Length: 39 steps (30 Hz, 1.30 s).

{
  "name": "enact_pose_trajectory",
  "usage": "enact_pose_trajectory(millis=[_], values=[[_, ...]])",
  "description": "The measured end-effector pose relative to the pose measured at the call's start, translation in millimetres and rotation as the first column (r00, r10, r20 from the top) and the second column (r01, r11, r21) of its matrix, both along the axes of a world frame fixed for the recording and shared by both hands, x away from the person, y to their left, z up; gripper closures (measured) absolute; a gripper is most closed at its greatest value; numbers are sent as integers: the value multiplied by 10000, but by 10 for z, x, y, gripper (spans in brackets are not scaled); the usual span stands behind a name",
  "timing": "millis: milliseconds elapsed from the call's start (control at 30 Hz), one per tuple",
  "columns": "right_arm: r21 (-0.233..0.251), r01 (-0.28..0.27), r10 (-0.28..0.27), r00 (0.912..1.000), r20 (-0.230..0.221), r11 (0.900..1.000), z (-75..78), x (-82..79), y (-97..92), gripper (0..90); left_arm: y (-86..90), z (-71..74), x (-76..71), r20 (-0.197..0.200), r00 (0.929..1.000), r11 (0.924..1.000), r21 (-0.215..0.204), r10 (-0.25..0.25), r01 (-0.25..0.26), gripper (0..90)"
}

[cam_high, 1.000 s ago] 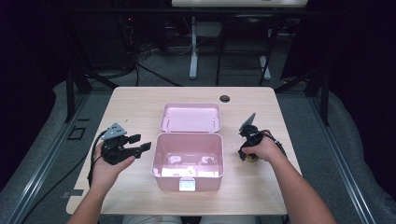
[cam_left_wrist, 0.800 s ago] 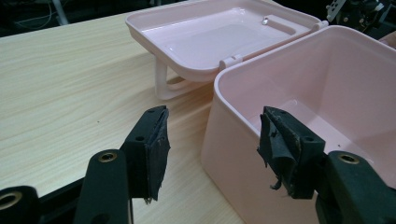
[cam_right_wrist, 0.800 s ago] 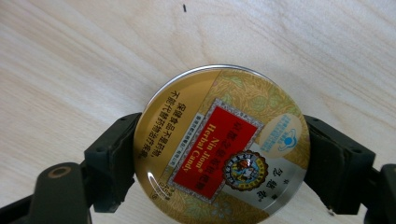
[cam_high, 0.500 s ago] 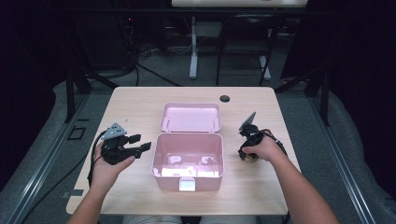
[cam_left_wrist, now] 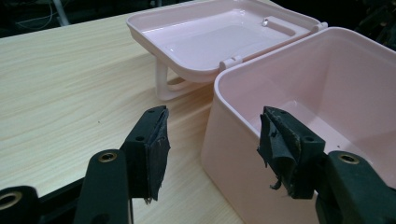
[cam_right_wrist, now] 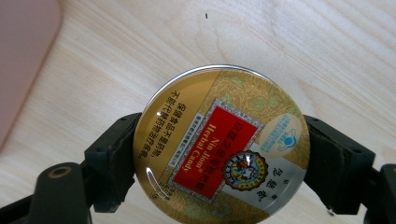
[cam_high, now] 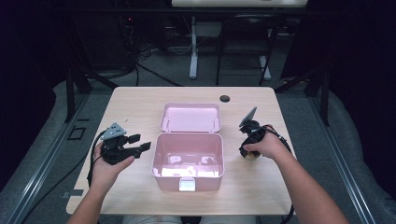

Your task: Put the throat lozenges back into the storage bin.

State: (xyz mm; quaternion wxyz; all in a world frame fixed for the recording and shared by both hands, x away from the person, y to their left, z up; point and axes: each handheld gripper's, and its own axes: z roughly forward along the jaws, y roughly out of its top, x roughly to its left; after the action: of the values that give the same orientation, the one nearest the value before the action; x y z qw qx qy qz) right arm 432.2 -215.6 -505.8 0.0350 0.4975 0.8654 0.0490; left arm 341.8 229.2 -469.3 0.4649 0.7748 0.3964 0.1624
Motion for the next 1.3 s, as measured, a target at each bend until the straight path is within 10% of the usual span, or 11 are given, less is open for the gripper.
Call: enact_pose_trajectory(millis=[800,1300], values=[[-216,-989,992,9950,105,9949,689,-40,144,197,18,4,2,-23,10000,10000,-30,2,-2,420],[-350,-3881,3872,9215,-292,9210,906,-203,471,197,16,-1,5,-44,10000,10000,-19,-13,13,420]])
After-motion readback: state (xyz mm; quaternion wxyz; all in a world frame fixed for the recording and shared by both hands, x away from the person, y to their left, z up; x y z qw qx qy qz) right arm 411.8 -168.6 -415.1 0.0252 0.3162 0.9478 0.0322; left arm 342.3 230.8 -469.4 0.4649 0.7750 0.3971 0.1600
